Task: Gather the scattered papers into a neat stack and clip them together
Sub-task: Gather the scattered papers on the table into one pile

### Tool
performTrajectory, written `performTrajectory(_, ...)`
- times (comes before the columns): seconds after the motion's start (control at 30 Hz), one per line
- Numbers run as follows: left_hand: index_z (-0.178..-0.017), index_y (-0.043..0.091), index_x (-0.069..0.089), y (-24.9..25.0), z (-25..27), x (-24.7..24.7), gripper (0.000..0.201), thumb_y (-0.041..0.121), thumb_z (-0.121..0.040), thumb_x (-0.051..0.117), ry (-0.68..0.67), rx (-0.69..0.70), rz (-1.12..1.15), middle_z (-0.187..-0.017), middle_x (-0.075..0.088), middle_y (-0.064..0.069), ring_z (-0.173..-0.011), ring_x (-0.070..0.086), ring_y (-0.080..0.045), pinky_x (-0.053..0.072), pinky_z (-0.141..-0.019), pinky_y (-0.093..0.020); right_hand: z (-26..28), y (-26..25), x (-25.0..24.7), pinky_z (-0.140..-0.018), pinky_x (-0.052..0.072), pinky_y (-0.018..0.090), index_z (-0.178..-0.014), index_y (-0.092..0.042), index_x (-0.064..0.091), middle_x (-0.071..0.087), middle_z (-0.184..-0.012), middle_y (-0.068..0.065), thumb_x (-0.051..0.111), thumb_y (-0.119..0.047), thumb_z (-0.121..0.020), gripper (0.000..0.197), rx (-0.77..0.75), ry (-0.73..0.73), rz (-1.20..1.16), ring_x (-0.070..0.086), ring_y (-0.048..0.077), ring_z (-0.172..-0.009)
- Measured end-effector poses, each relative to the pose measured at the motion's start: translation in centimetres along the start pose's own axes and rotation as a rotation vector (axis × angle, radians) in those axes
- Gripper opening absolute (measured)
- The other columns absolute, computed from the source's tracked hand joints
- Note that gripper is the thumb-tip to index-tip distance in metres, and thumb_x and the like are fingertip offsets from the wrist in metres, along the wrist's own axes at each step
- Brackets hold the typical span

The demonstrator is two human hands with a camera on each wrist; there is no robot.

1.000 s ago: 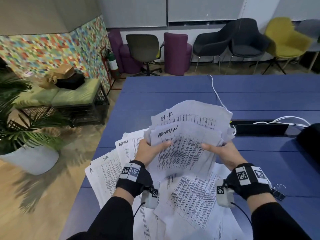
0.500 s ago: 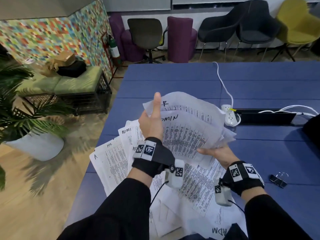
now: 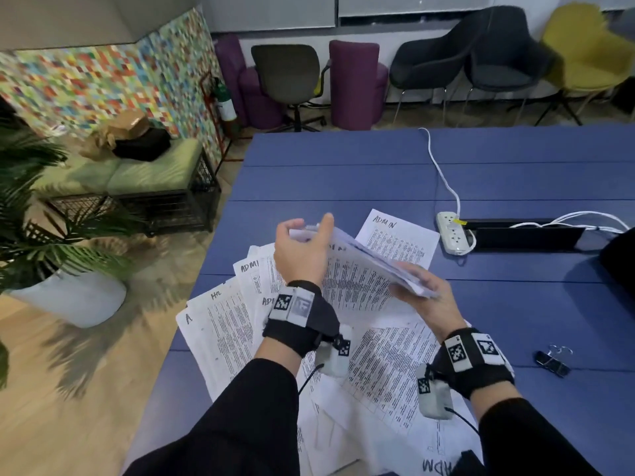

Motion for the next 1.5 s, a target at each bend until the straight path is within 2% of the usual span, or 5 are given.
performTrajectory(0.33, -0.148, 0.028, 0.01, -0.9, -0.2, 1.0, 0.138, 0.065, -0.037, 0.082, -0.426, 0.269, 0.027, -0.151, 0.032, -0.001, -0.14, 0.029, -0.009, 0.024, -0.113, -0.028, 0.2, -6.5, -3.6, -0.093, 0.052, 0.042, -0.108, -0.006, 0.064, 0.072, -0.103, 0.005, 0.075, -0.014, -0.077, 0.033, -0.134, 0.4, -0.126, 0.068, 0.022, -0.1)
performTrajectory(0.8, -0.11, 0.009, 0.063, -6.5, 0.7, 1.0, 0.039, -0.005, -0.075, 0.071, -0.567, 0.242, -0.198, -0.103, 0.066, -0.007, -0.095, 0.064, -0.022, 0.056, -0.077, -0.02, 1.6, -1.7, -1.6, -0.061, 0.05, 0.02, -0.081, -0.007, 0.069, 0.07, -0.071, -0.003, 0.068, 0.004, -0.079, 0.011, -0.004, 0.231, 0.106, 0.061, -0.003, -0.057)
performTrajectory(1.07, -0.08, 0.02, 0.068, -5.3, -1.8, -0.9, 0.017, 0.008, -0.074, 0.078, -0.481, 0.098, -0.131, -0.081, 0.071, 0.001, -0.069, 0.068, -0.001, 0.055, -0.068, -0.02, -1.9, -7.4, -1.4, -0.084, 0.054, 0.031, -0.105, -0.014, 0.066, 0.072, -0.106, 0.005, 0.069, -0.019, -0.084, 0.022, -0.077, 0.171, -0.114, 0.068, 0.016, -0.097)
performTrajectory(1.37, -0.116, -0.005, 0.058, -21.9, -2.9, -10.5, 0.064, 0.027, -0.068, 0.083, -0.383, -0.445, -0.631, -0.113, 0.066, -0.02, -0.099, 0.064, -0.032, 0.053, -0.088, -0.041, 5.8, 16.3, -11.0, -0.103, 0.042, 0.044, -0.14, -0.001, 0.032, 0.037, -0.145, 0.021, 0.076, -0.035, -0.071, 0.089, 0.918, 0.233, 0.825, 0.042, 0.038, -0.128)
performTrajectory(1.5, -0.134, -0.003, 0.042, -25.4, -0.6, -11.8, 0.079, 0.03, -0.073, 0.079, -0.37, -0.552, -0.785, -0.133, 0.054, -0.02, -0.117, 0.055, -0.034, 0.047, -0.099, -0.042, 6.9, 17.7, -9.5, -0.098, 0.042, 0.046, -0.139, 0.002, 0.024, 0.034, -0.143, 0.024, 0.077, -0.026, -0.074, 0.088, 0.864, 0.339, 0.692, 0.041, 0.04, -0.127)
Point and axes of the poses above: each hand's wrist, its own z-axis away from the middle knuckle, its own x-axis out of the palm, y = z × x, the point moved 9 cm from there along -z, towards the middle knuckle
